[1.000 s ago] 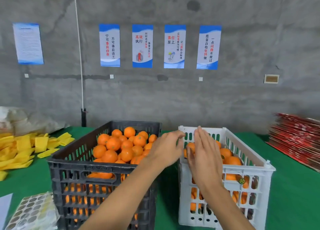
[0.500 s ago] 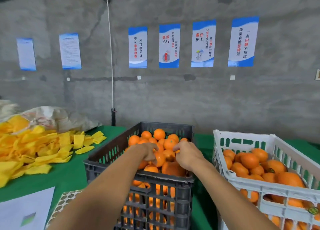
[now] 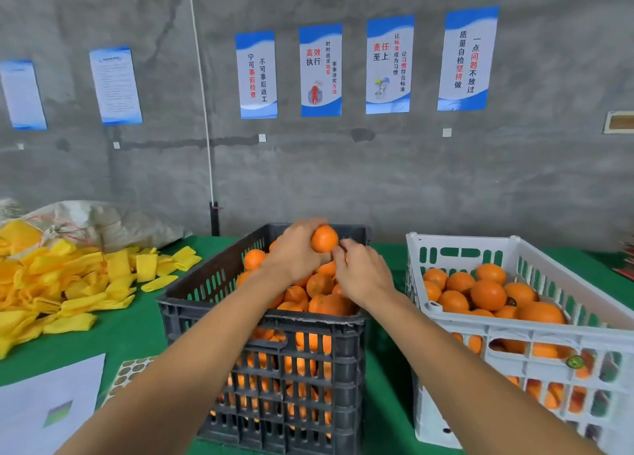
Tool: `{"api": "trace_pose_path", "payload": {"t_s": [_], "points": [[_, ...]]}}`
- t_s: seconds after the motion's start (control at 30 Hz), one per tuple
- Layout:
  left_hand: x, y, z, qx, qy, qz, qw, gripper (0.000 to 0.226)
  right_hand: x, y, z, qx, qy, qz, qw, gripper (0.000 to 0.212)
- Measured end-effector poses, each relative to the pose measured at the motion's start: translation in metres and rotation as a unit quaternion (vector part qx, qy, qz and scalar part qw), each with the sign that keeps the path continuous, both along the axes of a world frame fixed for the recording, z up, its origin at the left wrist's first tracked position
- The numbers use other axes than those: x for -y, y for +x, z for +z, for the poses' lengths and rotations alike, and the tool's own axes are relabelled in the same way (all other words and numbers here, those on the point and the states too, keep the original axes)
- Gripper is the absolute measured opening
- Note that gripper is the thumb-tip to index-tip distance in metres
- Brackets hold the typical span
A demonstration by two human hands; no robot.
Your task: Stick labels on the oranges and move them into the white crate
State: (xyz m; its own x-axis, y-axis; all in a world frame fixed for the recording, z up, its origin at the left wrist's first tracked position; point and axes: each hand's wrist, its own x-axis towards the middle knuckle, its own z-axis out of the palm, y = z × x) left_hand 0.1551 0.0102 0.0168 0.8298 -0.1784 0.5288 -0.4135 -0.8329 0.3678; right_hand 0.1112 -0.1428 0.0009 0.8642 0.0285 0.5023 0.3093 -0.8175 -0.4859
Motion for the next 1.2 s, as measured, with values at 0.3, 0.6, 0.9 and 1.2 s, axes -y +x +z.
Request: {"api": "trace_pose_path", "payload": {"t_s": [0.3,0.6,0.9,1.2], "points": [[0.026,-0.134,-0.051,0.273,-0.136,-0.2,0.931,0.073,0.034,-0.126,-0.05,0.219,0.186,0.091,0.954,0.048],[0.018,-0.187,-0.212,0.074,-0.159,-0.215,0.961,0.072,0.067,-0.161,-0.193,0.046,0.123,0.188,0.973,0.054],[-0.002,-0.184,-0.277,-0.173,-0.23,-0.095,0.953,0.055,0.072,-0.15,-0.244,-0.223,-0.08,0.25,0.939,0.053],[-0.004,-0.188,-0.279,-0.168,-0.338,-0.123,0.918,0.048,0.071,-0.153,-0.249,-0.24,-0.059,0.188,0.95,0.078]]}}
